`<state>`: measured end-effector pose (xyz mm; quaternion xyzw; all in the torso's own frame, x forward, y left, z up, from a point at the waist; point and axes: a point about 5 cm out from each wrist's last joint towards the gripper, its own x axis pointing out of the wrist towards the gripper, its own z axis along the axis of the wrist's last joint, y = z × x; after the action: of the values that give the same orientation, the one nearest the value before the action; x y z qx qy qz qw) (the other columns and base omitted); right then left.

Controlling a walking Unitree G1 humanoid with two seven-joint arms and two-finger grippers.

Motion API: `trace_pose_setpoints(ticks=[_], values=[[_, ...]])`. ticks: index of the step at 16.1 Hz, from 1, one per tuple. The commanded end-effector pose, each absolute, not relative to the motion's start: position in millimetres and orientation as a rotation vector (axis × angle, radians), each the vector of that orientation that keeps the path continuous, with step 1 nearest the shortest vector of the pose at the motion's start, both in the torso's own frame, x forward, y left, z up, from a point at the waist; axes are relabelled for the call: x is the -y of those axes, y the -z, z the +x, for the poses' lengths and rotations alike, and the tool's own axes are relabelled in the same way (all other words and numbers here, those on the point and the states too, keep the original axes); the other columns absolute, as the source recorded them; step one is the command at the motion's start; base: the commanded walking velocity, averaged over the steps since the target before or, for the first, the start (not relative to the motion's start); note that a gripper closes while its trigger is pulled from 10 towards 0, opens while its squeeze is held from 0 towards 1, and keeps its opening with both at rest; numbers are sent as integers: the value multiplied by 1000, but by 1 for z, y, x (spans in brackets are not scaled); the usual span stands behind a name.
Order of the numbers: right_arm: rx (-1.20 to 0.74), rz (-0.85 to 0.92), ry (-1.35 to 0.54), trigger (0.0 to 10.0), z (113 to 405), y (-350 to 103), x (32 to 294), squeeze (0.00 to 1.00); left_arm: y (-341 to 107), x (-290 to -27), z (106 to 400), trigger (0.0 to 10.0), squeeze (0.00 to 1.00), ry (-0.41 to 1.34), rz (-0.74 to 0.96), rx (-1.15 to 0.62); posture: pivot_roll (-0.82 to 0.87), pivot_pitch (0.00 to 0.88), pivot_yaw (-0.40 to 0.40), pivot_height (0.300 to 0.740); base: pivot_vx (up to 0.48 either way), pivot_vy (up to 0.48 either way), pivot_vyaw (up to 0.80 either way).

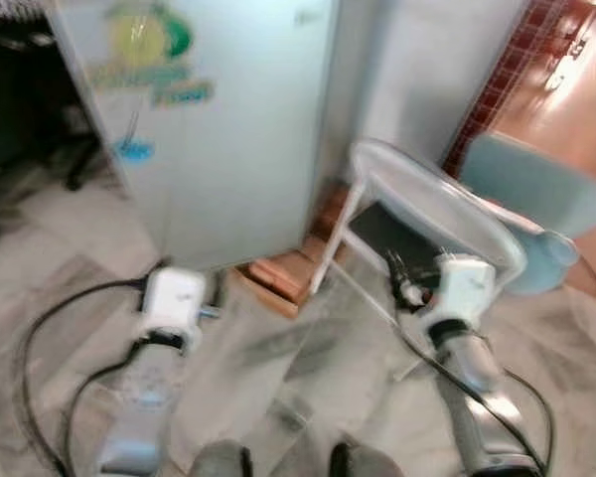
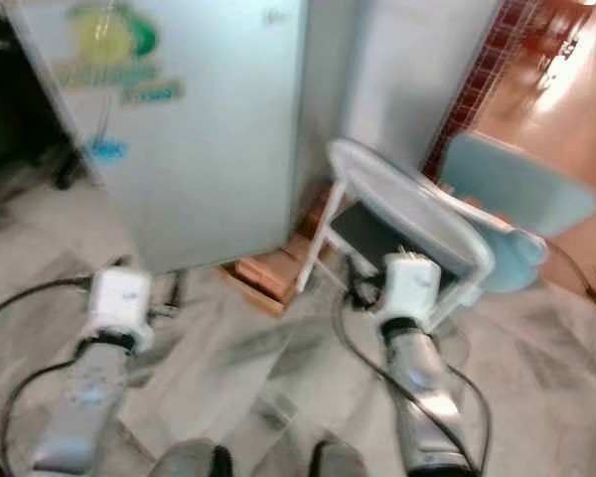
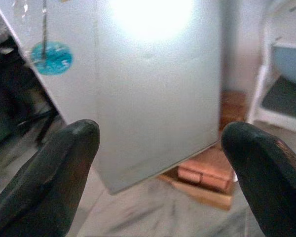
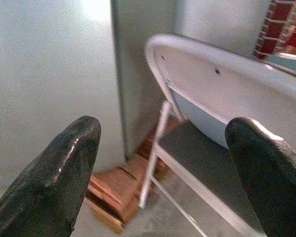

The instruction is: Restocking fridge

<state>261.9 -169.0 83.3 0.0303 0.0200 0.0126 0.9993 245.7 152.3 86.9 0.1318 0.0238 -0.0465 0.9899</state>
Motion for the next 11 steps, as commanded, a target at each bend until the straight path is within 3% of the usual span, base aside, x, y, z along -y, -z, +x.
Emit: trace_pose_setpoints(ticks=[1,3,4,11], values=[[-27,68,-6,10000,263,-84,167,0,-86,-162,246,10000,0,72,283,-54,128,114,-48,740,0,476,0],[-29,73,5,10000,265,-82,167,0,-87,-161,249,10000,0,73,284,-41,128,105,-50,740,0,478,0],[-25,92,-4,10000,267,-84,166,1000,-90,-161,251,10000,0,69,284,-30,127,105,-51,740,0,480,0],[-6,87,13,10000,271,-88,163,1000,-89,-161,254,10000,0,81,284,-23,122,103,-53,740,0,480,0]])
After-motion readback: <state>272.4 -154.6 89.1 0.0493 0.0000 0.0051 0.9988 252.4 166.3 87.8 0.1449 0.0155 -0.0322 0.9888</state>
